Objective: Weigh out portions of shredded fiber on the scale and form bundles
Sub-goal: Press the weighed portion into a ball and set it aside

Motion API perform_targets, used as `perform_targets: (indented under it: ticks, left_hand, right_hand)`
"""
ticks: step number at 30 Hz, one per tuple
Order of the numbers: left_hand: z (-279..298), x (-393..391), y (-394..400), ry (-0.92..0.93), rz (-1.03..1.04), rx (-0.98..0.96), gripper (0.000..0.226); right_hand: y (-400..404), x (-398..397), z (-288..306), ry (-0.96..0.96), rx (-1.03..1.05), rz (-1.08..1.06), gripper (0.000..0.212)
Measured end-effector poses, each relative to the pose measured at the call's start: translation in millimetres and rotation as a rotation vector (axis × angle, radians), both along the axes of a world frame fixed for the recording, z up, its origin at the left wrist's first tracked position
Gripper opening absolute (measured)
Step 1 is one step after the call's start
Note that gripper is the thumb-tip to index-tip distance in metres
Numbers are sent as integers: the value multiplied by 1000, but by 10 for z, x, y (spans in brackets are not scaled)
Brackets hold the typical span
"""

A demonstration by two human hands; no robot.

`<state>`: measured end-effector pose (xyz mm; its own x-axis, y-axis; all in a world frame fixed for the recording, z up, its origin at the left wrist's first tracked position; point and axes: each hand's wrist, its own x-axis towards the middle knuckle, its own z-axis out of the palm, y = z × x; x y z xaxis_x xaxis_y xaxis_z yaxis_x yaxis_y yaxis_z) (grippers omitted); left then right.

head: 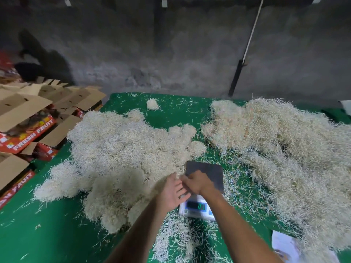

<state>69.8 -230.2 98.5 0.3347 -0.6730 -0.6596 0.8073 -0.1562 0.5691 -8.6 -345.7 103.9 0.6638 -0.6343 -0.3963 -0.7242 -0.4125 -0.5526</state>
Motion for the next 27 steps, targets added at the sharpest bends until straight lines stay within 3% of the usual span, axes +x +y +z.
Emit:
perform_targets:
  ticks: [9, 16, 22, 25, 27]
  left_hand:
    - [-82, -674, -762, -10, -194, 56, 46]
    - [-159, -1244, -1802, -2, -287, 11, 54]
    - [-407, -1523, -2599, -90, -331, 42, 56]
    - [-565, -1506, -2861, -83, -426, 126, 53]
    - [-672, -1518, -2970, -58, -474, 179, 36]
  right_hand:
    - [-484, -890, -303, -152, -27, -273, 41]
    - [-1477, -1627, -452, -258, -224, -253, 18]
    - [-2431, -1777, -789, -48, -576, -95, 62]
    - [-2478, -1788, -1033, 52, -426, -144, 70]
    - [-2336, -1778, -1076, -166, -332, -249, 63]
